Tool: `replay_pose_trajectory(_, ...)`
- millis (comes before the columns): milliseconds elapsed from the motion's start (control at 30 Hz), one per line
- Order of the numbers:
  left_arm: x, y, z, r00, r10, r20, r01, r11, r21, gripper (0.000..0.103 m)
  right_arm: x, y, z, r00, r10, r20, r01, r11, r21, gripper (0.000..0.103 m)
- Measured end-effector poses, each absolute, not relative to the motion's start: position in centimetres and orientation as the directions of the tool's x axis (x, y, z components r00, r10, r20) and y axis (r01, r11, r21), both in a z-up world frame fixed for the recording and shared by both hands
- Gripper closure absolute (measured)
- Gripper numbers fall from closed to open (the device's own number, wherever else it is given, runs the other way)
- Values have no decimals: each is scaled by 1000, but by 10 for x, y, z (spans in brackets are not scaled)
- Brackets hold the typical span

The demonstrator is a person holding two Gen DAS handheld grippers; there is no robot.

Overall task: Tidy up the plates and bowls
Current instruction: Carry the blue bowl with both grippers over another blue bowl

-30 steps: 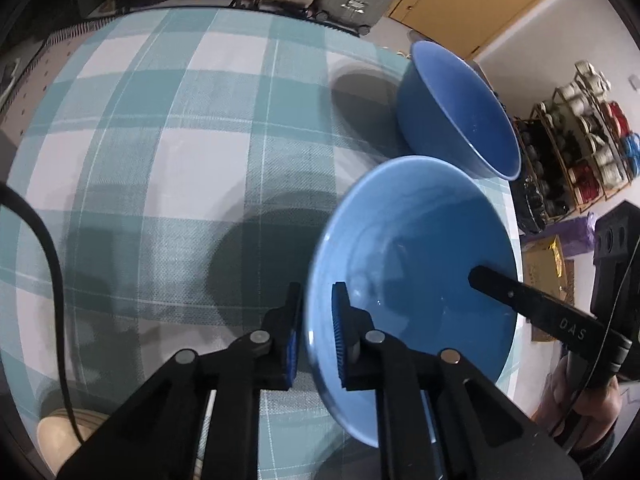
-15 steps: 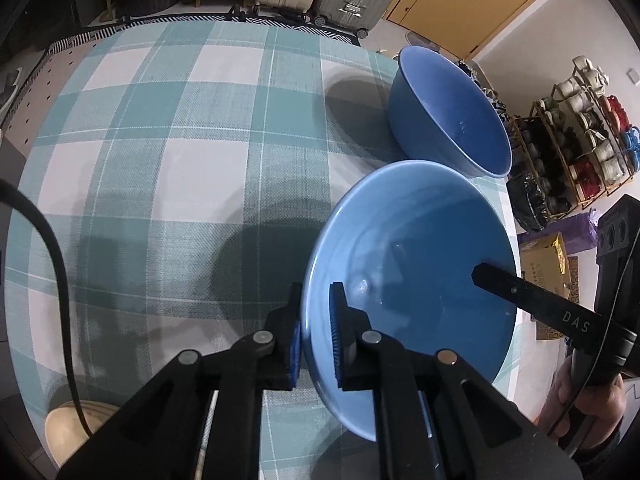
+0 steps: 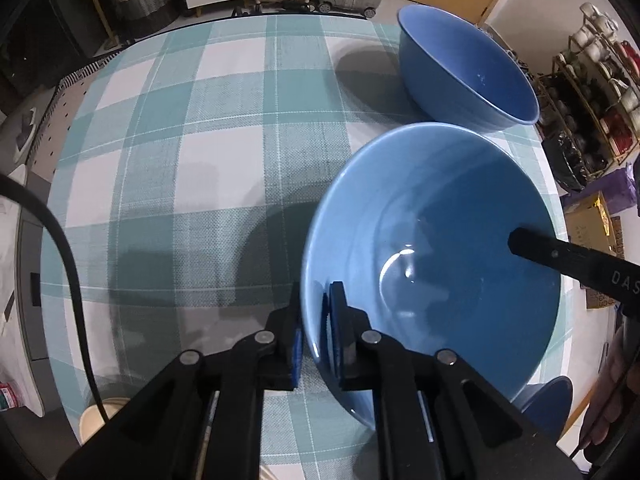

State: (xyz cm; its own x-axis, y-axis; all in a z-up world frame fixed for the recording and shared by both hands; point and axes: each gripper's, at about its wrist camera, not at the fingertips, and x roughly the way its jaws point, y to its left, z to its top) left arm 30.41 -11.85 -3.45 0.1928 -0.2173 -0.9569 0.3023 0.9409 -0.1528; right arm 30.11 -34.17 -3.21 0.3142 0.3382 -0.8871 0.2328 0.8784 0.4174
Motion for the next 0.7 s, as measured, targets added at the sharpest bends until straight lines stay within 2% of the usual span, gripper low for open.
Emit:
replay_pose_trajectory(367, 299, -124, -21, 172, -203, -964, 330, 934, -138, 97, 294, -349, -30, 313, 367, -876, 308, 834, 459, 95)
replay_pose_trajectory(700, 289, -127, 10, 170, -223, -960, 333, 930, -158, 97, 282, -350, 6, 324, 330, -887, 317, 845, 430, 95)
